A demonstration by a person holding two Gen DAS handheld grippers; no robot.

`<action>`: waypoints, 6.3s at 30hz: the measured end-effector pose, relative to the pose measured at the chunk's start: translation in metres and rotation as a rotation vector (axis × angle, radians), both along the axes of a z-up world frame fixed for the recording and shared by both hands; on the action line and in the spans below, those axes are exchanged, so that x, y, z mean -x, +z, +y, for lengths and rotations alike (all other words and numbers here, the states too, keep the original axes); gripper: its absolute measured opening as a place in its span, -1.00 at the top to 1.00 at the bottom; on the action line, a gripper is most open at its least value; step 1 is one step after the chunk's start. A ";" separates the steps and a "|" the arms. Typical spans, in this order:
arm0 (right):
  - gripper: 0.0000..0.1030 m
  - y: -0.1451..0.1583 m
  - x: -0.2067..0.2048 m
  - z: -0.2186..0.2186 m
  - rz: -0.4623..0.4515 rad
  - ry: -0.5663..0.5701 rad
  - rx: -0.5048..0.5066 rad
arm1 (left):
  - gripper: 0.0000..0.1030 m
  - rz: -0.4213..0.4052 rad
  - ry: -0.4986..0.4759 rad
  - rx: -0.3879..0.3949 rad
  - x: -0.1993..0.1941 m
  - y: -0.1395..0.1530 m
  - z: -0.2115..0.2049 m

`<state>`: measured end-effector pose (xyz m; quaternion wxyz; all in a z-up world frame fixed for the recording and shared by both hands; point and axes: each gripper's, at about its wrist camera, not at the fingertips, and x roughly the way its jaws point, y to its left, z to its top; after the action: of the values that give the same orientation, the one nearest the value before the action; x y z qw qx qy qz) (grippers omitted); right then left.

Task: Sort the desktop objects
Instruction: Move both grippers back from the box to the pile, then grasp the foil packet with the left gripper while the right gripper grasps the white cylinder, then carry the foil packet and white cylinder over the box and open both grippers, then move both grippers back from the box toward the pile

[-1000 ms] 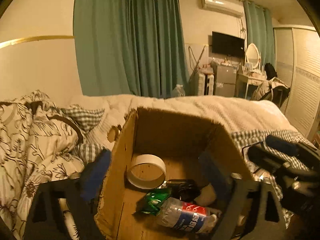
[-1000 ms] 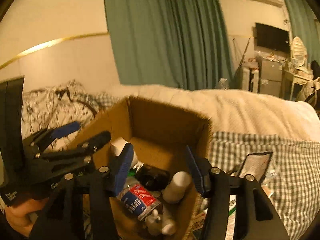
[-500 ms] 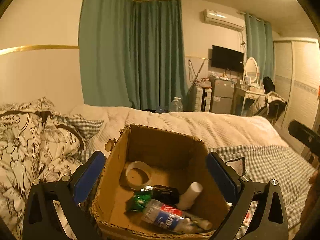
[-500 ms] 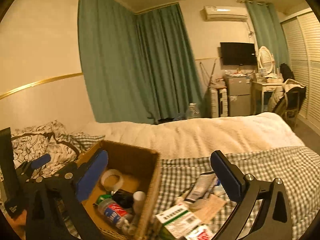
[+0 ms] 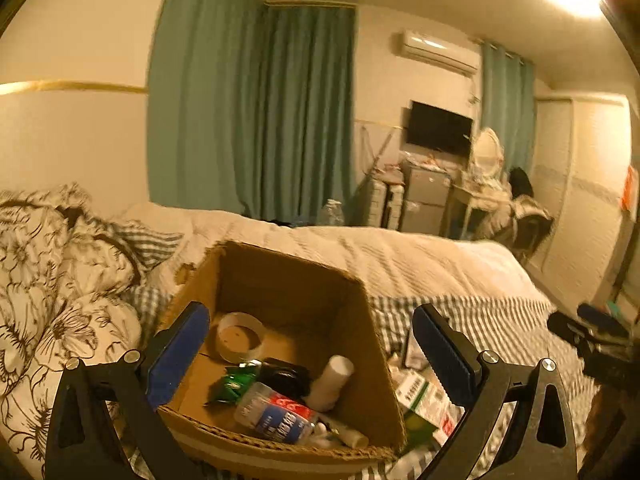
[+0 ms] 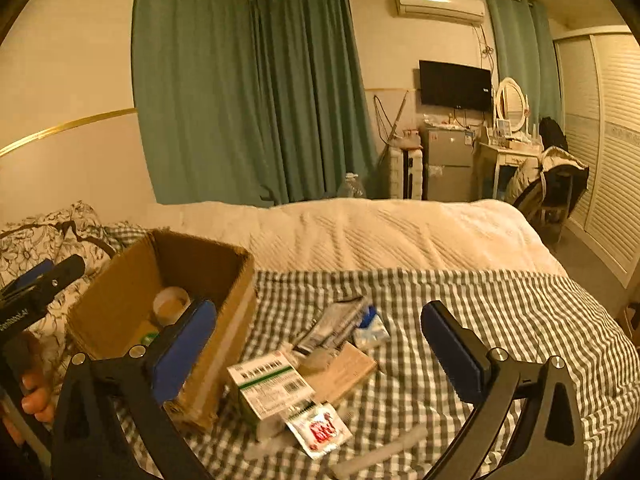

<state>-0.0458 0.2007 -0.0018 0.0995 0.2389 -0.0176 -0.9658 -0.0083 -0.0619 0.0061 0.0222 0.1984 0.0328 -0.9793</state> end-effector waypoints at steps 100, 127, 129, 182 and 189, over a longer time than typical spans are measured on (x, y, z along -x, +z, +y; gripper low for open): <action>0.82 -0.005 -0.026 0.042 0.120 -0.344 0.227 | 0.76 0.064 -0.267 0.120 -0.006 -0.014 0.063; 0.78 0.049 -0.021 -0.077 0.245 -0.130 0.180 | 0.76 0.170 -0.094 0.031 -0.005 0.019 -0.046; 0.78 0.053 -0.019 -0.086 0.253 -0.111 0.188 | 0.76 0.160 -0.093 0.027 -0.002 0.019 -0.051; 0.15 -0.006 0.037 -0.164 0.018 0.243 0.097 | -0.72 0.019 -0.005 -0.004 0.015 0.003 -0.056; -0.02 0.028 0.005 -0.127 0.110 0.199 0.138 | -1.00 0.125 -0.025 -0.004 -0.012 0.024 -0.045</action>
<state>-0.0511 0.0740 0.0263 0.2116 0.1785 -0.0547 -0.9594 0.0033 -0.1065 0.0298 0.0073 0.1371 0.0335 -0.9900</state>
